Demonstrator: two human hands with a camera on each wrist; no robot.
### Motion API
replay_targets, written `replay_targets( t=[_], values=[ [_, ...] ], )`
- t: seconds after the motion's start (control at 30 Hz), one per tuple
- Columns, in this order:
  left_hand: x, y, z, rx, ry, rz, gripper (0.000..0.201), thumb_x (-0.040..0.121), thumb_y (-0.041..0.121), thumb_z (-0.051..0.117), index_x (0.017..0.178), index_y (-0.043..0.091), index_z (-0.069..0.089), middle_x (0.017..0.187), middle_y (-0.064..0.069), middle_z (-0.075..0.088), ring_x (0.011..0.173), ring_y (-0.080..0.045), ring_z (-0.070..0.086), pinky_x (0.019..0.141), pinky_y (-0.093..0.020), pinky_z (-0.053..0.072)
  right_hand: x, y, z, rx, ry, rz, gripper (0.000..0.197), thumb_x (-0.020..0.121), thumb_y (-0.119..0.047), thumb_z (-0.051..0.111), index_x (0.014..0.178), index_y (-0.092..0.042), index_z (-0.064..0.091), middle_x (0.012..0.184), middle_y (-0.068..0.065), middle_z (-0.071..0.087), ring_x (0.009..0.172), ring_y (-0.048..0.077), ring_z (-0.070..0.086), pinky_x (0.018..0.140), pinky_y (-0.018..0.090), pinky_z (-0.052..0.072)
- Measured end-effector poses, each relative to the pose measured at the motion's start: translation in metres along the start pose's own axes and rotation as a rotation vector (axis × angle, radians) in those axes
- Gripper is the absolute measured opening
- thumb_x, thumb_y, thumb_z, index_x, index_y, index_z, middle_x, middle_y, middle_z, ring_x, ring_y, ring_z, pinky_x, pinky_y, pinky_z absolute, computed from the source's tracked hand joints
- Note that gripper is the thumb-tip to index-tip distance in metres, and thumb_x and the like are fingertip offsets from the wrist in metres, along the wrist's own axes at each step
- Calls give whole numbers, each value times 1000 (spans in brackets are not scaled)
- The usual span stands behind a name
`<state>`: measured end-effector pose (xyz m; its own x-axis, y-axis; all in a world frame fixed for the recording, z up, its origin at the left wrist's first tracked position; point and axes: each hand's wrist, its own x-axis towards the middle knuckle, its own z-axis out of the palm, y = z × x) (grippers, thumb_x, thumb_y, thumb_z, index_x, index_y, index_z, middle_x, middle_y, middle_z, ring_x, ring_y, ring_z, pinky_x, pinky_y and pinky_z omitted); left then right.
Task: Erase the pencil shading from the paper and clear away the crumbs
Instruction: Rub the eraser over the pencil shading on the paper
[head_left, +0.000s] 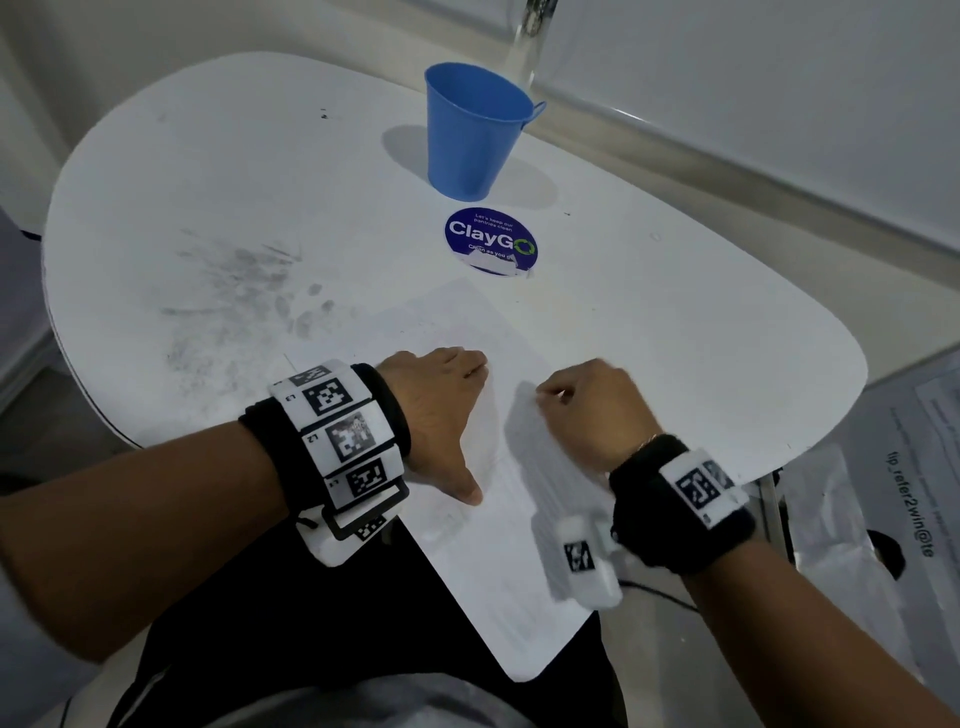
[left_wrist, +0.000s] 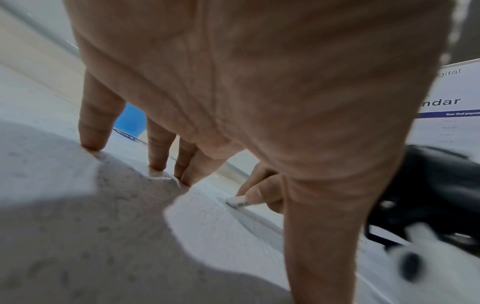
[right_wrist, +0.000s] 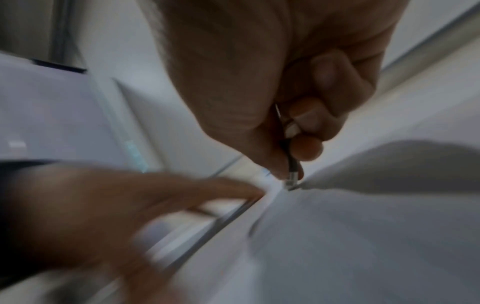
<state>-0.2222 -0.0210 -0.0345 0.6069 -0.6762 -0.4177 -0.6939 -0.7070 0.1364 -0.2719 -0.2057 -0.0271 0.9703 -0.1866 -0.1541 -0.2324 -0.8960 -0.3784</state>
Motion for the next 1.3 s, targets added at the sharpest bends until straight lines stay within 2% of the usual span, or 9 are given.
replay_targets(
  t=[0.1,0.23,0.37,0.53,0.67,0.8,0.93,1.1,1.3],
  values=[
    [0,0,-1,2,-2,0,121,72,78,66,157,9,12,163,2,16,151,-16,18,116,-43,34,-17,-11,7,-25,-107,-101,20,93,-22,59,92,-18,78,88,-4,75,80,15,66,75,29,52],
    [-1,0,0,-13,13,0,122,71,78,66,157,10,13,163,3,17,150,-14,19,117,-42,34,12,13,-6,25,43,90,18,92,-23,60,91,-21,78,96,-1,75,87,18,66,76,23,46],
    [-1,1,-1,-8,1,-1,119,71,78,66,155,10,16,161,2,20,149,-16,22,115,-43,36,-17,-10,10,-32,-80,-114,20,93,-21,58,91,-17,78,87,-3,75,81,17,67,77,31,53],
    [-1,1,0,-27,17,-6,120,71,77,67,156,11,15,162,3,19,150,-15,20,116,-42,34,12,18,-7,11,63,97,18,92,-22,61,92,-21,78,96,-2,75,91,19,67,79,23,48],
    [0,-1,0,-15,16,-2,119,71,78,67,156,12,16,163,3,17,150,-15,19,116,-43,34,-10,2,5,-44,-46,-53,19,93,-22,59,93,-18,78,91,-3,75,85,18,67,80,29,53],
    [0,-1,2,-4,-21,8,117,72,80,64,161,32,4,168,7,-5,155,-14,-1,121,-44,25,8,21,-14,-13,29,55,18,92,-21,61,92,-20,79,95,-3,75,91,17,68,83,26,52],
    [2,0,0,33,-49,3,111,72,81,61,158,45,1,167,6,-7,154,-18,-4,120,-46,21,10,21,-22,70,40,9,16,91,-21,63,85,-19,78,81,-4,74,79,13,67,70,22,48],
    [2,2,-4,105,-55,-6,116,68,85,61,158,42,2,164,1,2,151,-23,5,119,-45,20,4,12,-5,75,-46,-20,16,93,-24,62,93,-22,78,81,-10,69,77,6,63,63,12,40],
    [4,4,2,70,-45,36,112,76,82,57,160,29,7,168,7,-11,155,-19,-6,122,-47,17,-3,11,2,20,9,9,19,95,-25,60,98,-19,77,84,-4,72,84,16,66,75,25,49]
  ],
)
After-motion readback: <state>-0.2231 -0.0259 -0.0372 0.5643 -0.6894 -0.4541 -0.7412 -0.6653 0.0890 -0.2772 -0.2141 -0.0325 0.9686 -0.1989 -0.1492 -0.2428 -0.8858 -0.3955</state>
